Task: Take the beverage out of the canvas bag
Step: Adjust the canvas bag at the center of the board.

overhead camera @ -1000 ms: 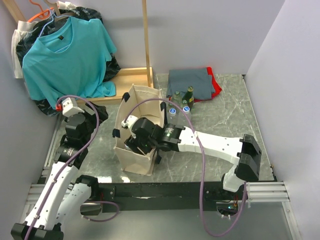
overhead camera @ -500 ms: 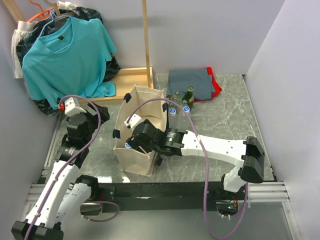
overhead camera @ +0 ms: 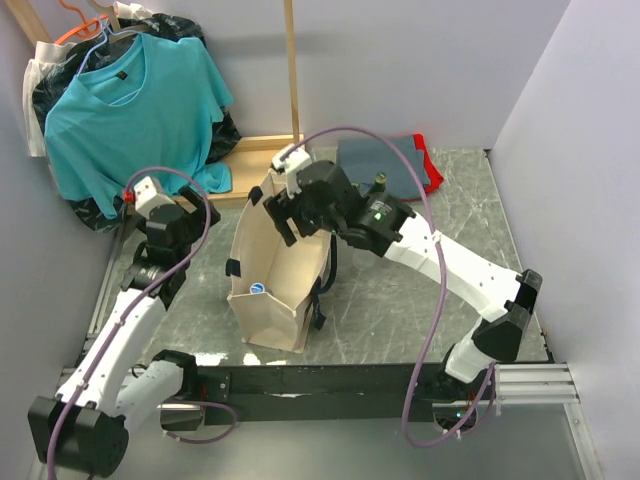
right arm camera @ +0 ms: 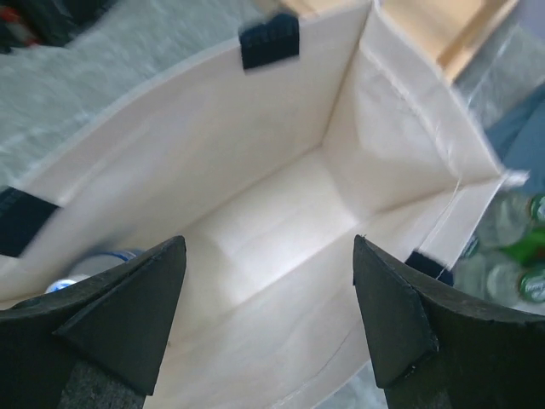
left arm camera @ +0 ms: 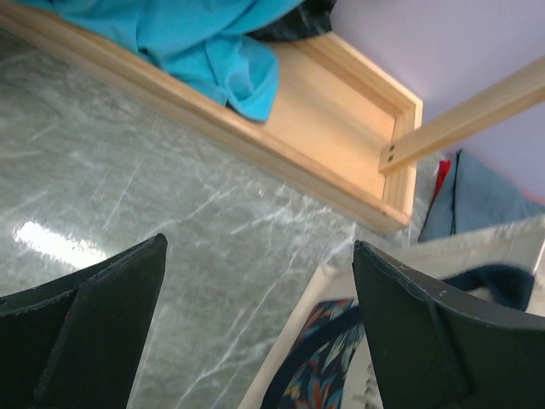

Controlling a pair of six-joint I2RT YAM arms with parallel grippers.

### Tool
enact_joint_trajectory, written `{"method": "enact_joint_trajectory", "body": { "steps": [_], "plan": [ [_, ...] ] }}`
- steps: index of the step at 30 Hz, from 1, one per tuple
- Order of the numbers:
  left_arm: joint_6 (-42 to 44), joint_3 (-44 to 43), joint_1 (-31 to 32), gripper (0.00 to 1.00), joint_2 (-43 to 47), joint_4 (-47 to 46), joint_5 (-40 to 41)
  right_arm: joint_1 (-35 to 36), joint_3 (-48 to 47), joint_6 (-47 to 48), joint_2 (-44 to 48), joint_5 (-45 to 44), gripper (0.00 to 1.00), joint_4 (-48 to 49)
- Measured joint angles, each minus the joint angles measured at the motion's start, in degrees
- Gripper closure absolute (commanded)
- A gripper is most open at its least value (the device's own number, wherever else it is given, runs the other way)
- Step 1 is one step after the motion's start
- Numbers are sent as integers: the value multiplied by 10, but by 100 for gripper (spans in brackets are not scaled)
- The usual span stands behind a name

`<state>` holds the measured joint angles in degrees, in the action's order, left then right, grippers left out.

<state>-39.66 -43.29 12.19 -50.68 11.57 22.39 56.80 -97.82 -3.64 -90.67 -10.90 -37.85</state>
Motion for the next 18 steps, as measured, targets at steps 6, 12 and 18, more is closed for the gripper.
{"method": "enact_joint_trajectory", "body": {
  "steps": [6,12,18],
  "plan": [
    [1,-44,0,4,-34,-1,22,1,-58,17,-27,66,15,-15],
    [28,-89,-2,4,-39,16,-13,2,-61,18,-61,153,15,-37],
    [73,-98,-2,4,-4,33,-102,2,-61,18,-69,228,14,-44]
  ]
}}
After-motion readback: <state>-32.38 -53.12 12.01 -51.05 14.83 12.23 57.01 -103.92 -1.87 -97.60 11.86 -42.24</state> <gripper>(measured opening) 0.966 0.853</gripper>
